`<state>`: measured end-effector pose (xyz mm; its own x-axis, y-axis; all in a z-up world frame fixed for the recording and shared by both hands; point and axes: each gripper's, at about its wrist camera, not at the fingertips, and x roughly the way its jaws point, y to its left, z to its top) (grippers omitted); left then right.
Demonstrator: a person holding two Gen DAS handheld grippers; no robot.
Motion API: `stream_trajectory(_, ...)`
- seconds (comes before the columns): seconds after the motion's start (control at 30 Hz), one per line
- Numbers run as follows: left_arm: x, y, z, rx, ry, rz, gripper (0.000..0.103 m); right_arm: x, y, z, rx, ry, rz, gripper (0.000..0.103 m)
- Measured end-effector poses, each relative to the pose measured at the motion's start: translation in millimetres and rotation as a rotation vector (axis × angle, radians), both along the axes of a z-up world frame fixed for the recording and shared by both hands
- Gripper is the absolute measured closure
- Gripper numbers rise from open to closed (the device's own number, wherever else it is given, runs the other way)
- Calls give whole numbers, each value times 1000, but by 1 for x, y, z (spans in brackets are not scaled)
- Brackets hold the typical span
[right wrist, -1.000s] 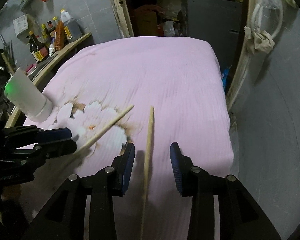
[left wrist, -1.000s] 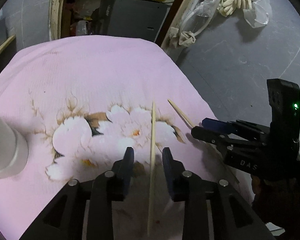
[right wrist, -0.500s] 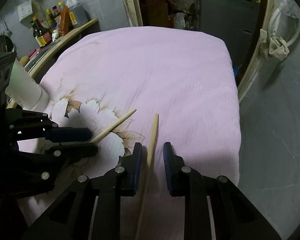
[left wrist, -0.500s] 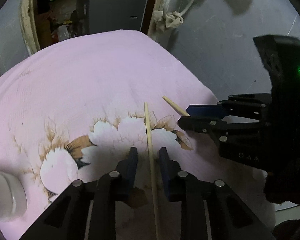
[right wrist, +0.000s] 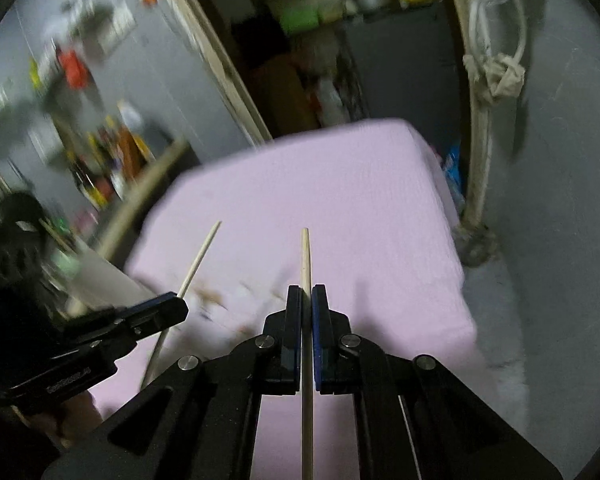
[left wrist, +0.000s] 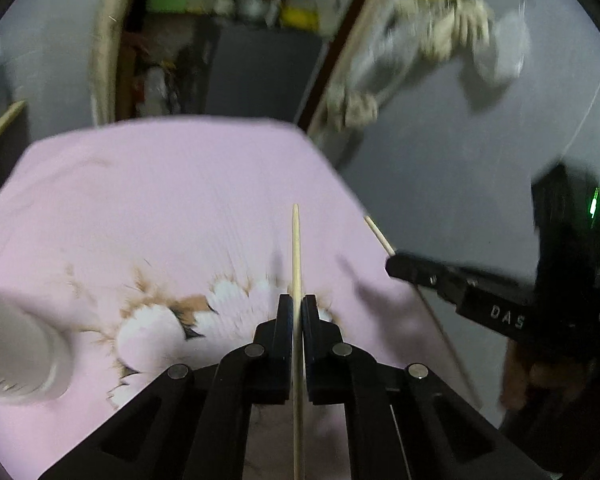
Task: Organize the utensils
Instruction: 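Lift both chopsticks and carry them over the white caddy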
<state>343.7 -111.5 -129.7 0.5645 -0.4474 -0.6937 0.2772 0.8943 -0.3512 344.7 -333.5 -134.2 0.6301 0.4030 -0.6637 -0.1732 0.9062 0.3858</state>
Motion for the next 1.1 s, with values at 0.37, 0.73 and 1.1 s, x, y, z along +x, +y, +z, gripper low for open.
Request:
stream_trajectory(0.37, -40, 85, 98, -150, -240, 181, 98, -50, 52, 94, 117, -361, -19, 99)
stream_trajectory(0.73, -57, 188, 155, -190, -414, 305, 98, -51, 144, 155, 195, -572, 42, 99)
stream_trajectory(1.1, -39, 267, 140, -258, -483, 437, 98, -41, 209, 142, 297, -716, -60, 99)
